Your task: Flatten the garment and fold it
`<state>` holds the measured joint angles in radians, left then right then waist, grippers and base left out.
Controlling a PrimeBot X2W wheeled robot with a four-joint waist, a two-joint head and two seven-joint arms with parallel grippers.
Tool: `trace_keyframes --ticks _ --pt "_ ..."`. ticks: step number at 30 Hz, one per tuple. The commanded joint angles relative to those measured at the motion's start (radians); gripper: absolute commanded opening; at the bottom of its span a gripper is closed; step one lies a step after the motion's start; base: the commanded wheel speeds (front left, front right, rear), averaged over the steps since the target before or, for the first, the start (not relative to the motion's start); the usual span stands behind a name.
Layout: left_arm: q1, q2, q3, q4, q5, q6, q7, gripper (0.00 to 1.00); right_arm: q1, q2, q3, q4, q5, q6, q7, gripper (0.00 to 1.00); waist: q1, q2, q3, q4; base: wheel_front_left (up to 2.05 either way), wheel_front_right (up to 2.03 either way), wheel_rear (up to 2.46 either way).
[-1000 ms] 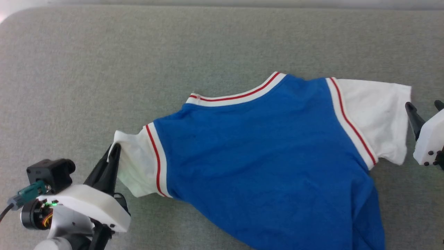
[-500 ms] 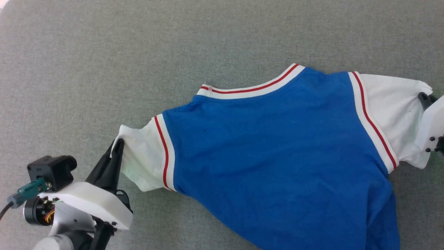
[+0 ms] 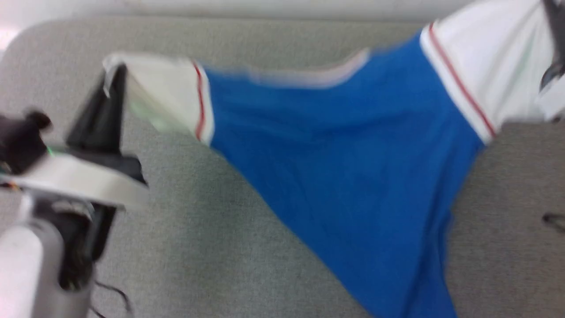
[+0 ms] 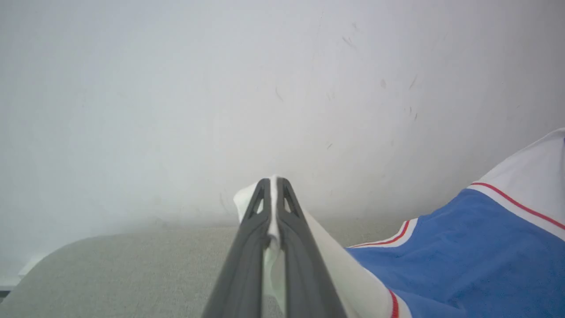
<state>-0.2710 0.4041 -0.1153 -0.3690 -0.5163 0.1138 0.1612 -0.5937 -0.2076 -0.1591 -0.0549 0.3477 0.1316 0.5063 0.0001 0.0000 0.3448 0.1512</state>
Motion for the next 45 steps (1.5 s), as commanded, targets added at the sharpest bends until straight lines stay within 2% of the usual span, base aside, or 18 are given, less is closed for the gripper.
trace_keyframes --ticks 1,4,7,15,20,23,27,33,36,39,45 --pt "-0.061 0.020 0.005 0.000 0.022 -0.009 0.009 0.00 -0.047 -0.012 0.007 -0.019 0.002 -0.001 0.001 0.00 -0.0001 0.0000 -0.078 -0.057 0.00 0.00 0.00" --pt "-0.178 0.062 -0.006 0.026 0.049 -0.030 0.052 0.00 -0.136 -0.029 0.039 -0.031 0.003 -0.001 0.021 0.00 -0.0001 0.0000 -0.127 -0.087 0.00 0.00 0.00" --pt "-0.288 0.081 -0.017 0.062 0.049 -0.048 0.097 0.00 -0.224 -0.035 0.075 -0.020 0.015 -0.001 0.034 0.00 -0.0001 0.0000 -0.171 -0.117 0.00 0.00 0.00" --pt "-0.565 0.083 -0.039 0.151 -0.012 -0.083 0.236 0.00 -0.452 -0.010 0.156 0.055 0.058 -0.001 0.091 0.00 -0.0001 0.0000 -0.251 -0.186 0.00 0.00 0.00" --pt "-0.706 0.074 -0.055 0.192 -0.055 -0.087 0.337 0.00 -0.548 0.010 0.187 0.089 0.092 -0.001 0.181 0.00 -0.0001 0.0000 -0.244 -0.215 0.00 0.00 0.00" --pt "-0.773 0.060 -0.060 0.223 -0.087 -0.072 0.405 0.00 -0.589 0.032 0.180 0.103 0.099 -0.001 0.240 0.00 -0.0001 0.0000 -0.222 -0.227 0.00 0.00 0.00" --pt "-0.855 0.054 -0.082 0.292 -0.077 -0.058 0.457 0.00 -0.648 0.063 0.143 0.163 0.052 -0.001 0.292 0.00 -0.0001 0.0000 -0.174 -0.236 0.00 0.00 0.00" --pt "-1.033 0.050 -0.120 0.440 0.042 -0.050 0.373 0.00 -0.783 0.087 0.122 0.285 -0.089 -0.001 0.240 0.00 -0.0001 0.0000 -0.035 -0.250 0.00 0.00 0.00" --pt "-1.148 0.044 -0.131 0.518 0.105 -0.048 0.287 0.00 -0.876 0.096 0.120 0.357 -0.156 -0.001 0.173 0.00 -0.0001 0.0000 0.049 -0.251 0.00 0.00 0.00" --pt "-1.268 0.022 -0.119 0.591 0.142 -0.026 0.191 0.00 -0.968 0.105 0.119 0.403 -0.222 -0.001 0.099 0.00 -0.0001 0.0000 0.133 -0.245 0.00 0.00 0.00" --pt "-1.449 -0.027 -0.102 0.684 0.170 -0.016 -0.007 0.00 -1.134 0.104 0.130 0.476 -0.309 -0.001 -0.063 0.00 -0.0001 0.0000 0.253 -0.210 0.00 0.00 0.00"
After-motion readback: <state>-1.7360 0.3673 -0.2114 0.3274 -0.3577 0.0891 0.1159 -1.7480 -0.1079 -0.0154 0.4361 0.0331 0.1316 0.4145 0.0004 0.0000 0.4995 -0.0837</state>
